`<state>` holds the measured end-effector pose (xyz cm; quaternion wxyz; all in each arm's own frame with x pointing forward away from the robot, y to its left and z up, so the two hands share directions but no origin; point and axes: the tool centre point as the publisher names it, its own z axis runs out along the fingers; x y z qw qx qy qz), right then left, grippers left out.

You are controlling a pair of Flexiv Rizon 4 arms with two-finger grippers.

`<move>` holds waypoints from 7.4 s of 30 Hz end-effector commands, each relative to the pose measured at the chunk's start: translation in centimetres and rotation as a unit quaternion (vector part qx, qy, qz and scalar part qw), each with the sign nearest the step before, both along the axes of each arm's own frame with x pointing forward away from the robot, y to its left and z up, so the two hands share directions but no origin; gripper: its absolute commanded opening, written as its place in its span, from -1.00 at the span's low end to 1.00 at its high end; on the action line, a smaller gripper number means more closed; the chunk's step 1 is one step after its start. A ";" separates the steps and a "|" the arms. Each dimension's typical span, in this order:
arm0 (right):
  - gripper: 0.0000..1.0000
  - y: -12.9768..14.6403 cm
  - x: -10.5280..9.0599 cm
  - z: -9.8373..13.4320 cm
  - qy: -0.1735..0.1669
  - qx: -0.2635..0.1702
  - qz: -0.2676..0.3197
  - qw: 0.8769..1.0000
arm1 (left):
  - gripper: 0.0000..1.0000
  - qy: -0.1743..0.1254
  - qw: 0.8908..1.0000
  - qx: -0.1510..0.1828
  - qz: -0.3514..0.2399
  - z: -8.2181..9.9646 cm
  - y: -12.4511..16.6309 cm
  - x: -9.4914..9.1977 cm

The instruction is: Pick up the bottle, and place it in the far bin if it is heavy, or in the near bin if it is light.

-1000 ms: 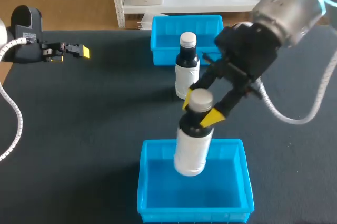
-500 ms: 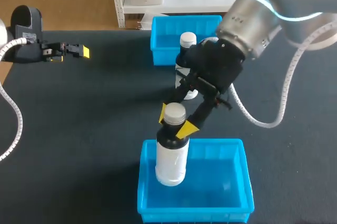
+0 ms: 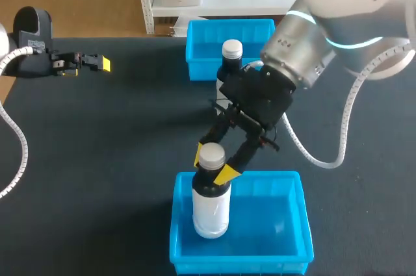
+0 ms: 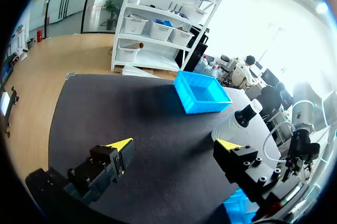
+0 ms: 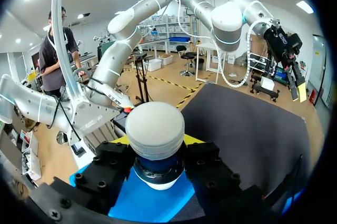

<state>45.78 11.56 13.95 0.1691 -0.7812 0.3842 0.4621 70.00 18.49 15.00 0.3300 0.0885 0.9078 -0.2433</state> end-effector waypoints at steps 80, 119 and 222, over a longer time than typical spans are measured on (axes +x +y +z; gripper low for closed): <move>0.68 -3.9 25.7 -1.9 0.015 -0.011 -0.350 0.936 | 1.00 0.000 1.000 0.000 0.000 0.0 0.0 0.0; -1.00 -6.4 26.3 0.2 -0.017 -0.011 -0.379 0.925 | 1.00 0.000 1.000 0.000 0.000 0.0 0.0 0.0; -1.00 -17.9 24.3 -0.8 -0.013 -0.011 -0.433 0.901 | 1.00 0.000 1.000 0.000 0.000 0.0 0.0 0.0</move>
